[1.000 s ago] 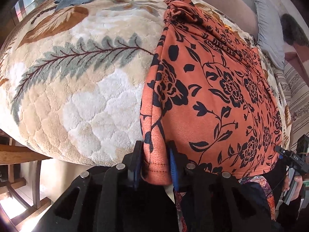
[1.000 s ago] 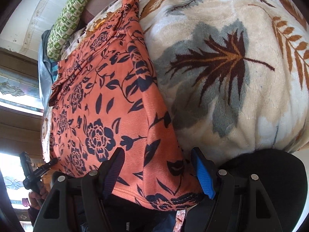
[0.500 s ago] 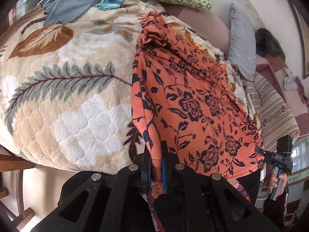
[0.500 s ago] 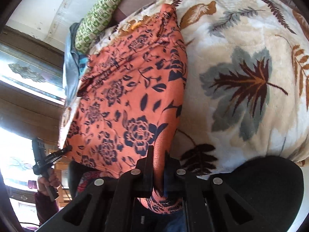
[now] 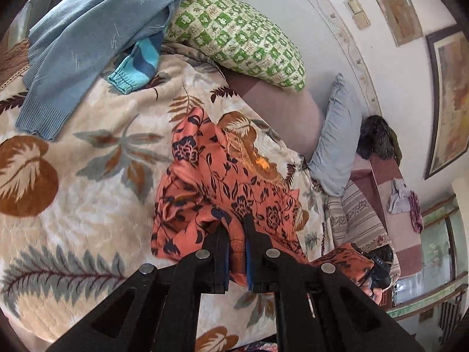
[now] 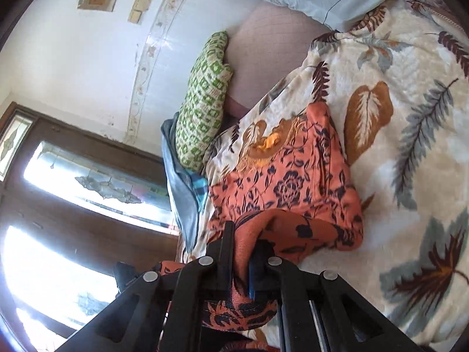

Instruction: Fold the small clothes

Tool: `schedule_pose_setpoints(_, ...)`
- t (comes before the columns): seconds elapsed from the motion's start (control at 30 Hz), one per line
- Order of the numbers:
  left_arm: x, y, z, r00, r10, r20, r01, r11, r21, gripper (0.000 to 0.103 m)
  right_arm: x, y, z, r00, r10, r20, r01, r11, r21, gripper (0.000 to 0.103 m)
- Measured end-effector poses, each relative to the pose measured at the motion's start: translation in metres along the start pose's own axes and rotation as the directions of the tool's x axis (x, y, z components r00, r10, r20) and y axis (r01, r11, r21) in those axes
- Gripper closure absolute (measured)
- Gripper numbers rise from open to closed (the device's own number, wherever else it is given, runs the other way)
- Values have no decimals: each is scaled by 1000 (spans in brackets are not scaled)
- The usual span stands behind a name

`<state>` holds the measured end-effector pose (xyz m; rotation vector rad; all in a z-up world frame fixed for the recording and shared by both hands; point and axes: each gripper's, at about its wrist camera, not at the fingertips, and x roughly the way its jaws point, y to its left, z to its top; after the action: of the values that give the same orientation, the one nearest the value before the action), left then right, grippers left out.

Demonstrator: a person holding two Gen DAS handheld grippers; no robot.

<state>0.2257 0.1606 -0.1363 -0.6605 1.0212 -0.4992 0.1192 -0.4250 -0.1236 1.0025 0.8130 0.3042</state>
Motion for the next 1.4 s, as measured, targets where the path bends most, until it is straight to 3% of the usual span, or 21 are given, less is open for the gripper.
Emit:
schedule_pose_setpoints(0.2, 89, 18, 85, 998, 62, -21, -63, 996, -56, 95, 76, -47, 91, 999, -23, 45, 16, 990, 140, 96)
schedule_pose_setpoints(0.33, 147, 28, 129, 993, 111, -40, -114, 992, -59, 95, 137, -83, 136, 997, -78, 30, 70, 976, 207, 96)
schedule_pose_setpoints(0.43, 188, 51, 144, 984, 154, -86, -164, 978, -129, 94, 177, -130, 152, 995, -94, -19, 94, 917, 387, 92)
schedule_pose_setpoints(0.5, 199, 67, 143, 989, 127, -75, -139, 971, -195, 88, 192, -161, 155, 999, -29, -23, 37, 877, 479, 92)
schedule_pose_setpoints(0.6, 187, 77, 131, 998, 53, 29, -45, 973, -228, 83, 188, -183, 148, 995, 95, 29, -96, 847, 523, 91)
schedule_pose_setpoints(0.67, 165, 78, 119, 990, 8, 142, 27, 969, -246, 75, 169, -181, 146, 994, 88, 70, -111, 870, 480, 90)
schedule_pose_setpoints(0.7, 149, 75, 113, 977, 8, 214, 46, 968, -246, 58, 157, -178, 145, 991, 85, 105, -124, 879, 460, 88)
schedule_pose_setpoints(0.77, 116, 64, 95, 936, 44, 351, 42, 971, -235, 39, 129, -172, 141, 979, 79, 188, -156, 883, 443, 64)
schedule_pose_setpoints(0.8, 103, 55, 87, 917, 63, 393, 28, 975, -221, 38, 113, -165, 138, 971, 48, 236, -149, 889, 433, 29)
schedule_pose_setpoints(0.83, 94, 44, 77, 907, 69, 416, 14, 981, -194, 38, 99, -153, 133, 962, -13, 273, -101, 910, 403, 22)
schedule_pose_setpoints(0.87, 89, 33, 67, 904, 71, 421, 0, 986, -165, 38, 93, -134, 132, 963, -51, 264, -41, 943, 329, 22)
schedule_pose_setpoints(0.93, 90, 15, 49, 907, 70, 416, -18, 992, -126, 36, 103, -89, 125, 979, -117, 166, 91, 983, 157, 23)
schedule_pose_setpoints(1.0, 108, 1, 35, 924, 85, 373, -54, 994, -94, 34, 130, -46, 105, 977, -205, 62, 206, 978, -13, 27)
schedule_pose_setpoints(1.03, 121, -4, 30, 939, 109, 327, -90, 993, -75, 34, 149, -26, 94, 969, -246, 9, 246, 964, -98, 36)
schedule_pose_setpoints(1.13, 157, -8, 15, 958, 165, 234, -168, 986, -5, 34, 217, 14, 56, 912, -385, -139, 332, 895, -299, 60)
schedule_pose_setpoints(1.23, 173, -2, 8, 941, 258, 218, -271, 962, 36, 34, 279, 25, 26, 830, -525, -189, 404, 799, -445, 64)
schedule_pose_setpoints(1.3, 174, 3, 9, 939, 265, 219, -280, 959, 45, 34, 312, 24, 21, 781, -606, -150, 464, 723, -511, 64)
schedule_pose_setpoints(1.4, 173, 11, 19, 944, 250, 217, -260, 966, 15, 34, 340, 38, 50, 777, -629, -19, 521, 659, -542, 64)
